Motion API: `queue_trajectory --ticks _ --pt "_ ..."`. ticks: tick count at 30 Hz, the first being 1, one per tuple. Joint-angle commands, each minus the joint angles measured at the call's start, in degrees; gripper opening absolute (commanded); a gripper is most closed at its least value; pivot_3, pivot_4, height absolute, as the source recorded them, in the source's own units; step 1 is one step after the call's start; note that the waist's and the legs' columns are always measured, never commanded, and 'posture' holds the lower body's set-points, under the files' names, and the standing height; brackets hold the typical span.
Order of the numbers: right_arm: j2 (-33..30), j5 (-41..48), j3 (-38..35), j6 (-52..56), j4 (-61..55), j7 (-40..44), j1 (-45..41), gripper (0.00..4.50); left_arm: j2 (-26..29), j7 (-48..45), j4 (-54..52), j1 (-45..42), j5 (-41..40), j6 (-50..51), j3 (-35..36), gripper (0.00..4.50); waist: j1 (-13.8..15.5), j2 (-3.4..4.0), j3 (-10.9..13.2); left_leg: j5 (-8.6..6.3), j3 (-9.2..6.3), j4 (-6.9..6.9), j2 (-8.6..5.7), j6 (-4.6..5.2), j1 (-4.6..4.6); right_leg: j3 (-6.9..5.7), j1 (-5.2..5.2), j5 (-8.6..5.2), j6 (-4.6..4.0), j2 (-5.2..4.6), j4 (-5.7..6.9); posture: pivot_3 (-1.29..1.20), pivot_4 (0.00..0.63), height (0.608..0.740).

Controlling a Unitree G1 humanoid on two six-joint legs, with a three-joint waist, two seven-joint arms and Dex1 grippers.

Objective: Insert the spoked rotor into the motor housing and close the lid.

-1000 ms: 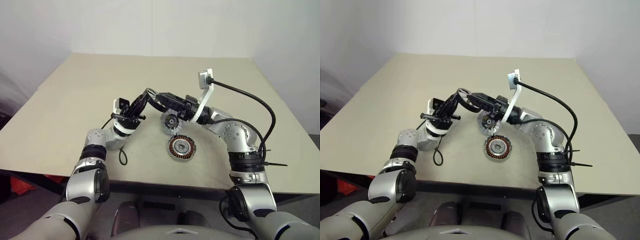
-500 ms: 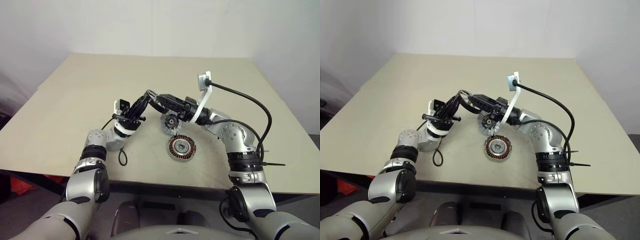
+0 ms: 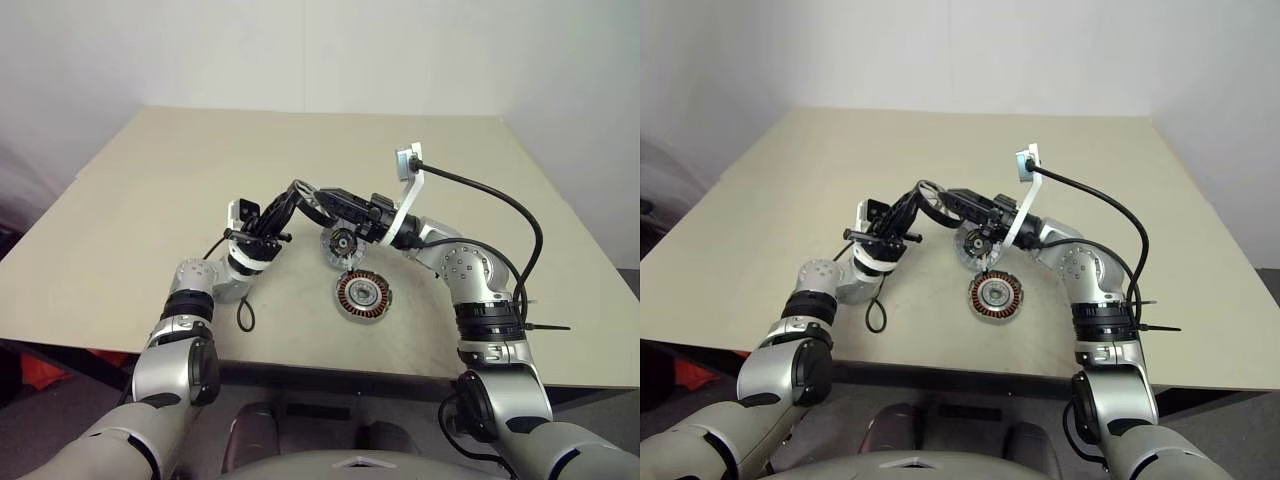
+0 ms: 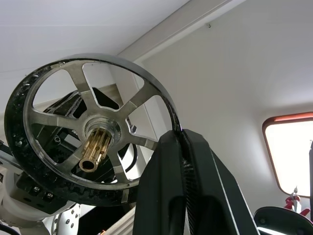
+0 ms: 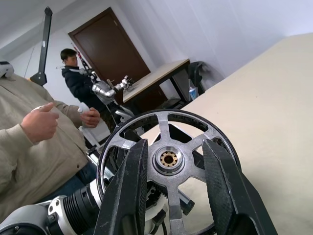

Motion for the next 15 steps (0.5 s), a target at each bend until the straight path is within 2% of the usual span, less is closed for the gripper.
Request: queue_trajectory --ticks 1,6,7,8,15 --pt "0.3 0.9 0.4 0.6 -2.2 0.5 0.1 1.95 -0.6 -1.7 -0.8 -2.3 -0.9 -0.4 0.3 0.0 0.0 0.0 0.0 0.0 0.0 0.0 0.0 0.0 0.0 0.0 0.0 0.0 0.0 0.0 0.0 0.0 0.0 0.74" --pt "-0.1 1.0 0.5 0.3 -3.5 1.1 0.4 1.95 -0.6 -1.8 -0.4 -2.6 -0.7 -1.1 0.5 0.0 0.0 0.0 0.0 0.0 0.0 -0.01 0.0 0.0 0.0 0.0 -0.01 0.0 0.0 0.0 0.0 0.0 0.0 0.74" --pt "-0.1 1.0 0.5 0.2 -3.6 1.2 0.5 1.58 -0.5 -1.9 -0.4 -2.6 -0.7 -1.1 0.5 0.0 0.0 0.0 0.0 0.0 0.0 -0.01 0.0 0.0 0.0 0.0 0.0 0.0 0.0 0.0 0.0 0.0 0.0 0.74" --pt "-0.2 0.9 0.6 0.2 -3.9 1.3 0.6 1.42 -0.5 -1.9 -0.3 -2.6 -0.6 -1.2 0.5 0.0 0.0 0.0 0.0 0.0 0.0 -0.01 0.0 0.0 0.0 0.0 0.0 0.0 0.0 0.0 0.0 0.0 0.0 0.74" --pt "-0.8 0.2 1.2 -0.3 -4.8 1.8 1.0 1.42 -0.5 -1.7 0.3 -2.9 -0.5 -2.1 0.9 0.0 0.0 0.0 0.0 0.0 0.0 -0.01 0.0 0.0 0.0 0.0 0.0 0.0 0.0 0.0 0.0 0.0 0.0 0.74"
